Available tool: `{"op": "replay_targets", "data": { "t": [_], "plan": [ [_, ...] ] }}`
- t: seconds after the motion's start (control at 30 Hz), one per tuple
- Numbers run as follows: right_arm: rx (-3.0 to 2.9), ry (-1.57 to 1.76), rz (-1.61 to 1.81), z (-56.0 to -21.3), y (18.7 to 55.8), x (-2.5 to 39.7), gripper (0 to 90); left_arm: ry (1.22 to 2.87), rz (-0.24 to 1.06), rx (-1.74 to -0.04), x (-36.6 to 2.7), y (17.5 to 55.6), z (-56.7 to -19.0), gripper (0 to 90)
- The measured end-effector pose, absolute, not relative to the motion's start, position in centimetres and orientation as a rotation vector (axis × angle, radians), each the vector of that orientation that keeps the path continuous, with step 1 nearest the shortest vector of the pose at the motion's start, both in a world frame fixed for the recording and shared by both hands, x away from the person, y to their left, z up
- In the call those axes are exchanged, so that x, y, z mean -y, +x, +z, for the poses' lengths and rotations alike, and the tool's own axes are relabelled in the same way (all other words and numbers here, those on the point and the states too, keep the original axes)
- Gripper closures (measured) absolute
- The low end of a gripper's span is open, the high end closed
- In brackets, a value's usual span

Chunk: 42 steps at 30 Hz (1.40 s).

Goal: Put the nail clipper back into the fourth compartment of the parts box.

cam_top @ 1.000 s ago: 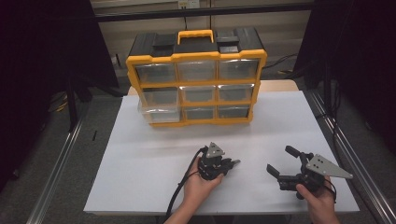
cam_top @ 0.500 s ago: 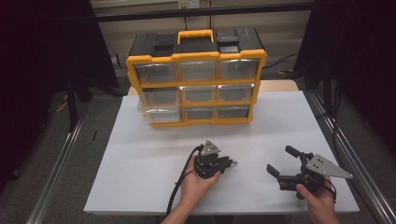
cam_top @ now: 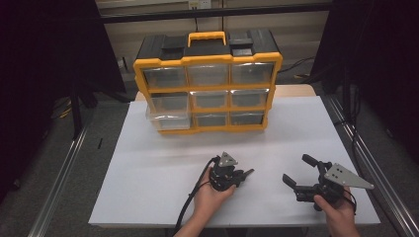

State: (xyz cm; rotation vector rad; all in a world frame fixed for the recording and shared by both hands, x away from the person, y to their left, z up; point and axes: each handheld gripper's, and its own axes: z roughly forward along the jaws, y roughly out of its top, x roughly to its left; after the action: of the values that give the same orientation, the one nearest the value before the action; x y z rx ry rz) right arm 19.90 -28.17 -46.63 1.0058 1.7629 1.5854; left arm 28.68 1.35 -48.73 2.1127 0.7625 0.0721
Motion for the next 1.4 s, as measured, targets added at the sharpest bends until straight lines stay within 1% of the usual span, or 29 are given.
{"op": "replay_targets", "data": {
  "t": [0.07,0.1,0.23,0.27,0.33,0.37,0.4,0.57,0.6,0.63,0.67,0.8,0.93,1.1,1.17,1.27,1.4],
  "plan": [
    [-1.763,1.004,1.584,-46.6,19.9,28.2,2.6,2.104,0.088,-0.775,-1.2,28.6,-48.8,75.6],
    [-1.763,1.004,1.584,-46.6,19.9,28.2,2.6,2.129,0.091,-0.756,-1.2,28.7,-48.8,75.1],
    [-1.767,1.001,1.581,-46.6,19.9,28.1,2.6,2.164,0.114,-0.751,-0.9,28.6,-48.6,73.9],
    [-1.768,1.001,1.582,-46.6,19.9,28.1,2.6,2.148,0.107,-0.753,-0.6,28.5,-48.7,73.7],
    [-1.771,1.001,1.579,-46.6,19.9,28.1,2.6,2.174,0.136,-0.722,-0.5,28.6,-48.7,73.6],
    [-1.771,1.001,1.579,-46.6,19.9,28.1,2.6,2.180,0.153,-0.730,-0.2,28.5,-48.6,74.9],
    [-1.772,1.000,1.578,-46.6,19.9,28.1,2.6,2.201,0.162,-0.713,-0.3,28.6,-48.6,78.0],
    [-1.775,1.001,1.574,-46.7,19.9,28.1,2.6,2.206,0.170,-0.696,-0.4,28.5,-48.6,79.8],
    [-1.775,1.001,1.574,-46.7,19.9,28.1,2.6,2.172,0.156,-0.719,-0.3,28.5,-48.7,79.8],
    [-1.769,1.006,1.576,-46.7,19.9,28.1,2.6,2.185,0.127,-0.723,-0.6,28.7,-48.5,79.8],
    [-1.765,1.004,1.577,-46.7,19.9,28.1,2.6,2.125,0.102,-0.757,-0.6,28.7,-48.7,79.8],
    [-1.759,1.012,1.580,-46.7,19.9,28.2,2.6,2.085,0.106,-0.741,-1.0,28.5,-48.0,79.9],
    [-1.757,1.018,1.584,-46.7,20.0,28.1,2.6,2.043,0.080,-0.749,-1.8,28.7,-47.2,79.9],
    [-1.763,1.001,1.579,-46.7,20.0,28.1,2.6,1.951,0.061,-0.780,-2.9,28.9,-46.3,79.9],
    [-1.758,1.011,1.583,-46.7,20.0,28.1,2.6,1.944,0.087,-0.782,-3.3,29.0,-45.7,79.8],
    [-1.762,1.007,1.584,-46.7,20.0,28.1,2.6,1.883,0.096,-0.789,-3.8,29.1,-44.8,79.9],
    [-1.759,1.013,1.582,-46.7,20.0,28.1,2.6,1.844,0.116,-0.788,-4.6,29.3,-43.5,79.8]
  ]
}}
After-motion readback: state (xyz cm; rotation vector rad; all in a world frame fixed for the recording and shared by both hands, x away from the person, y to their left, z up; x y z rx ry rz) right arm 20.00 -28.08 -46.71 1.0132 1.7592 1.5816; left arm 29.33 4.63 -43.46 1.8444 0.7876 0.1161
